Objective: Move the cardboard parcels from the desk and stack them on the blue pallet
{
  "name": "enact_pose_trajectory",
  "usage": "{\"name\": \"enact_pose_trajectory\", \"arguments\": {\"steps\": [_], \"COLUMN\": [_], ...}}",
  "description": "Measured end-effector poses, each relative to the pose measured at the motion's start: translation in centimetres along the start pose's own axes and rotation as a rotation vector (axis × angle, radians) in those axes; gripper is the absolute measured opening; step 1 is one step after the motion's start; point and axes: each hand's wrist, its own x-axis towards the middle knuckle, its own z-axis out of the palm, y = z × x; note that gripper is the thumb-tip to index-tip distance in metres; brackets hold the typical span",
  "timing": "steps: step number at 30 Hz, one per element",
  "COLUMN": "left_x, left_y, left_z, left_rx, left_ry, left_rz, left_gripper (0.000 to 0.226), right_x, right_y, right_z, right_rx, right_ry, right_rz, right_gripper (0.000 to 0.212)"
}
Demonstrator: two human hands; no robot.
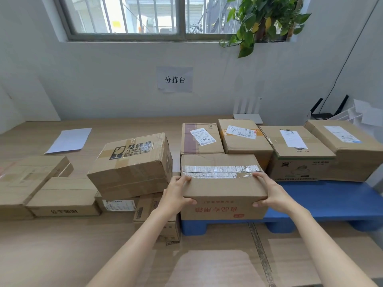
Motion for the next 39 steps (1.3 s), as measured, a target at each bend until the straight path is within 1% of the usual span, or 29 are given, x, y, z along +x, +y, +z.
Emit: {"name": "enact_pose_trajectory", "arguments": {"steps": [14,18,21,23,25,27,30,32,34,36,39], "left_x": [0.5,0.4,0.6,0.9,1.5,1.9,2.6,3.2,4.0,4.6,5.2], "left_y": [-0.3,-0.3,0.1,0.5,0.7,0.6,-0.5,-2.2,-4.8,-7.8,-12.1], "left_z": [-0.2,-0.5,-1.5,-2.8,-4.8,-7.1,-10.8,-13.4,-16.0,-18.3,-20.8], "left_rx": [0.004,0.104,0.173,0.125,0.071,0.068,0.052,0.054,0.067,0.101,0.189], "left_ry": [-0.029,-0.054,-0.051,-0.022,0.031,0.107,0.217,0.276,0.3,0.289,0.214], "left_rz": [0.009,0.047,0.071,0.087,0.117,0.163,0.19,0.178,0.14,0.072,-0.042], "left_gripper": [0.077,0.079,0.076,0.071,0.061,0.052,0.046,0.047,0.053,0.062,0.085], "right_x": [-0.4,-0.5,-0.3,0.0,0.4,1.1,2.2,3.0,3.8,4.9,6.7], "right_y": [-0.6,-1.5,-3.5,-5.5,-7.7,-10.1,-14.0,-16.7,-19.2,-21.6,-24.5], "right_z": [0.1,-0.3,-0.9,-1.5,-1.8,-1.9,-1.4,-0.3,1.2,3.0,6.0], "right_rx": [-0.057,-0.12,-0.136,-0.137,-0.126,-0.12,-0.154,-0.161,-0.153,-0.143,-0.148], "right_ry": [0.017,-0.005,-0.001,0.03,0.053,0.073,0.085,0.087,0.078,0.06,0.002], "right_rz": [0.027,0.049,0.112,0.101,0.06,0.014,-0.047,-0.079,-0.098,-0.119,-0.12], "right_gripper": [0.1,0.104,0.112,0.113,0.107,0.099,0.094,0.09,0.088,0.089,0.091]}}
